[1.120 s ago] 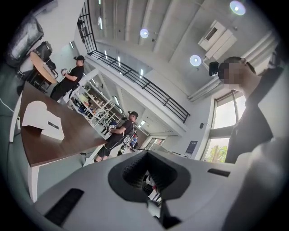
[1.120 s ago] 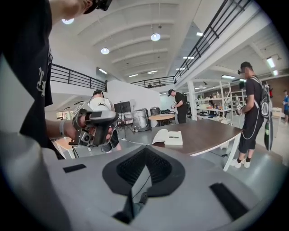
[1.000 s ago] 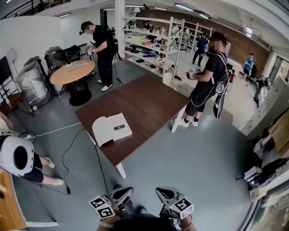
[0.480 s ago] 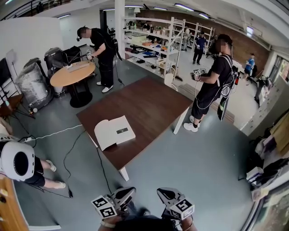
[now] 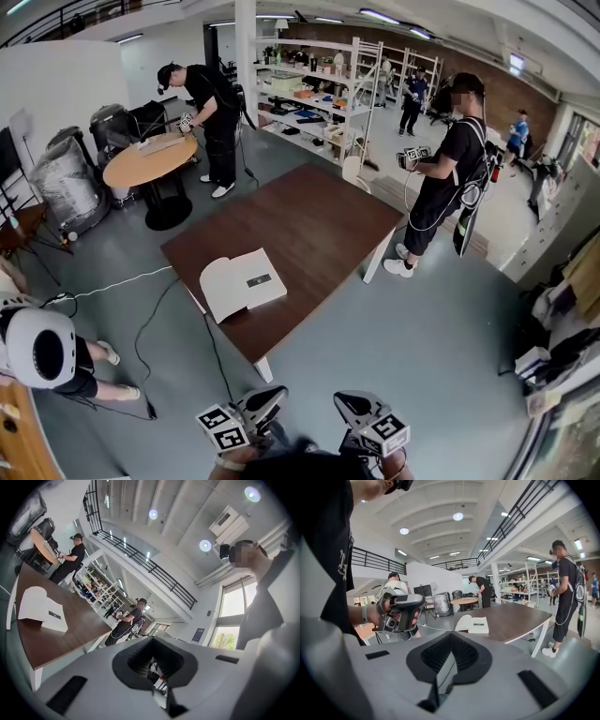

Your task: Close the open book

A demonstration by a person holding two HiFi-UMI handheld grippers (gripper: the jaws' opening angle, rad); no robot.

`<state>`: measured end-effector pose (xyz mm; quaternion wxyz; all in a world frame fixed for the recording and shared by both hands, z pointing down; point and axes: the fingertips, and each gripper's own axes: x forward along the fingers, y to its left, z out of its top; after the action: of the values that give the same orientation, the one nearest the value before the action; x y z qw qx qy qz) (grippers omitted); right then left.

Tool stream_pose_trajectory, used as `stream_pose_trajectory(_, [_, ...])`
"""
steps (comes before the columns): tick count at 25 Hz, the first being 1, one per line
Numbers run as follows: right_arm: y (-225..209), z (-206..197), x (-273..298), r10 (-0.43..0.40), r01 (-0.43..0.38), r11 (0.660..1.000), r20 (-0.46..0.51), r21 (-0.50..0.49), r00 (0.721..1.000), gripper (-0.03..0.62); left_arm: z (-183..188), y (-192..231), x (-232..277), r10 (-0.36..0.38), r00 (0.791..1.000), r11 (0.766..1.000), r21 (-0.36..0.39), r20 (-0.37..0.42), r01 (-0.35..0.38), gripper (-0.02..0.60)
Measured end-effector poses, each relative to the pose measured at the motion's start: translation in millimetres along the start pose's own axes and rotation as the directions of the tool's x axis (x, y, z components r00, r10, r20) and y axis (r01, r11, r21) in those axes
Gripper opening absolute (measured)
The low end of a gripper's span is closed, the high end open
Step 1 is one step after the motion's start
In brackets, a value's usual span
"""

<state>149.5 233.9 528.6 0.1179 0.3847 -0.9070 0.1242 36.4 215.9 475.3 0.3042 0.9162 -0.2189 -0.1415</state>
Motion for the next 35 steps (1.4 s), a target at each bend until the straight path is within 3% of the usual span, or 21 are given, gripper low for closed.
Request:
stream_pose_trajectory(21, [-52,62,79,-0.031,0.031,1.0,0.012,-0.004,0.999,-0.012,70,74,39,-0.038,0.999,0.998,0.048,-0.029,0.039,0.005])
stream_pose_trajectory(35, [-93,92,155,-0.024,0.025,1.0,0.037,-0.016,0.999,-0.012,131,151,45,0.04,0.999,0.997,0.068,-0.014,-0.039,0.005])
